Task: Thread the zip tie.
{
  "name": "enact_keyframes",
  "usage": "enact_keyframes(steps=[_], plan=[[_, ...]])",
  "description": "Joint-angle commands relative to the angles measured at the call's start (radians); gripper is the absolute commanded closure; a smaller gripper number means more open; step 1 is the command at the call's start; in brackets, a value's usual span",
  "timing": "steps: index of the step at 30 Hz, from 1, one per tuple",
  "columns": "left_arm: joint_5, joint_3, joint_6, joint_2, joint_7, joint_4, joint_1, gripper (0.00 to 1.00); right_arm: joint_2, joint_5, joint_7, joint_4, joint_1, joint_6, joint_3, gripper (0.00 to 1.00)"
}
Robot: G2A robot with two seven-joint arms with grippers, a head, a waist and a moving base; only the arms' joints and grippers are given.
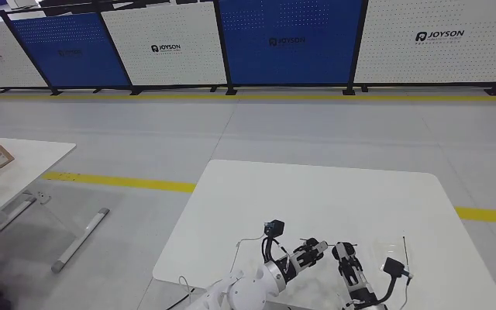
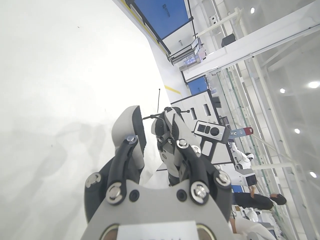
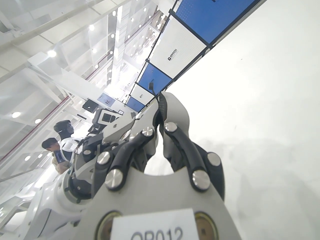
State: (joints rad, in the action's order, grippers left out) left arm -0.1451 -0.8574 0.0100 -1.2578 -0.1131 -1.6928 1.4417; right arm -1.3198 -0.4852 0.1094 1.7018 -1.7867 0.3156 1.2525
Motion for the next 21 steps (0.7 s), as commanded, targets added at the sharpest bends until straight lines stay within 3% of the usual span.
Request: enact_keyframes(steps=[1,4,21], plan=[[0.0,-0.001,0.002,0.0,0.001,-0.001,-0.001,0.87,0.0,-0.002,0.001,0.001,0.0,0.001,0.0,1.0],[0.0,-0.001,0.004,0.0,0.001,-0.002,0.0,1.0,0.001,-0.002,0.002,0.003,-0.001,0.002,0.001,1.0],[0.004,0.003,-0.013,-0.001,-0.014,-0.005,-0.003,1.0,0.003,-0.009,-0.003,0.004,0.001,0.012,-0.004,1.0]])
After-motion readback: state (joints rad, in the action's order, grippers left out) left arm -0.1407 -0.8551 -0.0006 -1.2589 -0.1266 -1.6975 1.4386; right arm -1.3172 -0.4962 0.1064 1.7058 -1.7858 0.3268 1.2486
